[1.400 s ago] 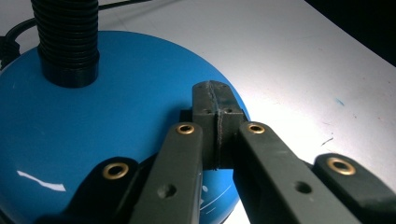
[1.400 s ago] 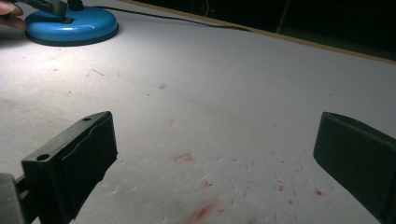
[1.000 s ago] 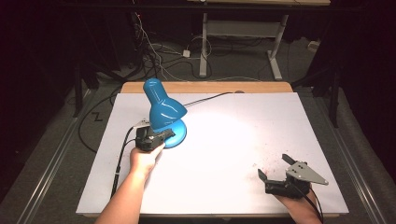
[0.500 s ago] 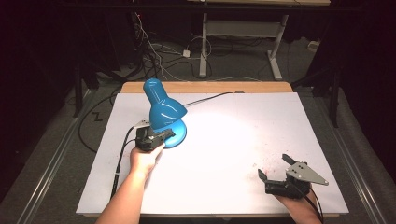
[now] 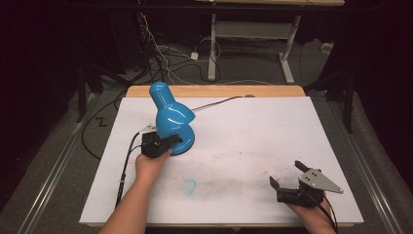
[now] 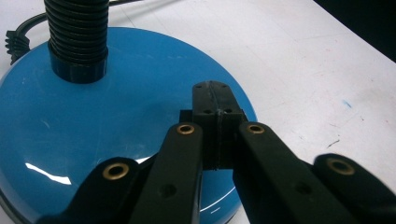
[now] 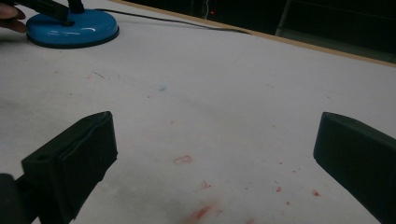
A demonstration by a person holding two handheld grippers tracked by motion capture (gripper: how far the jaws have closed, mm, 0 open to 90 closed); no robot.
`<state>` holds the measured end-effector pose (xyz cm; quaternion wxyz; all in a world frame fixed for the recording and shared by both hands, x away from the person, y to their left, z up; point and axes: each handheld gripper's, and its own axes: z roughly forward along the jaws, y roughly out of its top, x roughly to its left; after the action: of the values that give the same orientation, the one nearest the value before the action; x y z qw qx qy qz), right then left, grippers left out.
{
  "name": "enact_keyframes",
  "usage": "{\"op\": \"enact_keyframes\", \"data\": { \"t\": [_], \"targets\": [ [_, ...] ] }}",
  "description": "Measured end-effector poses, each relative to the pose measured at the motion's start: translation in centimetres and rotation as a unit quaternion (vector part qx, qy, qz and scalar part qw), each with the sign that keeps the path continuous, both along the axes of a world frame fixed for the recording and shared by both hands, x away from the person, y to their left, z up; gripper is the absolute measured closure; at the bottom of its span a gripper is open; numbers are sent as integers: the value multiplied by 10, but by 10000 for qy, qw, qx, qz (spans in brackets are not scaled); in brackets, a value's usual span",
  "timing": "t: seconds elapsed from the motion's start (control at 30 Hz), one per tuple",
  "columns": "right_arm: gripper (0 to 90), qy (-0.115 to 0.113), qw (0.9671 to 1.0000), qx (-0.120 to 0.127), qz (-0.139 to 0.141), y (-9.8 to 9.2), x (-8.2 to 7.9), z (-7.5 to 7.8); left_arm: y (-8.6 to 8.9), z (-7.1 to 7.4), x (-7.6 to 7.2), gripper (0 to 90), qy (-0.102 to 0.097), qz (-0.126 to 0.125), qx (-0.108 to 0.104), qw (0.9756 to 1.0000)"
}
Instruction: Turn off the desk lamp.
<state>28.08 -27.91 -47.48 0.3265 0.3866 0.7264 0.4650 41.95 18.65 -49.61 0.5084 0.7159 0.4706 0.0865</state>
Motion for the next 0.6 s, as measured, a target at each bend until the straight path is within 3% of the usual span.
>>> {"op": "enact_keyframes", "data": {
  "t": [0.13,0.2,0.6],
  "targets": [
    [5,11,10000,26,-23,-1,1,0,3,3,-4,882,10,-84,176,9998],
    [5,8,10000,33,-41,-3,1,0,7,4,-9,882,-9,-65,151,9999],
    [5,1,9999,54,-109,-6,0,1,20,6,-45,882,-138,-225,480,9985]
  ]
}}
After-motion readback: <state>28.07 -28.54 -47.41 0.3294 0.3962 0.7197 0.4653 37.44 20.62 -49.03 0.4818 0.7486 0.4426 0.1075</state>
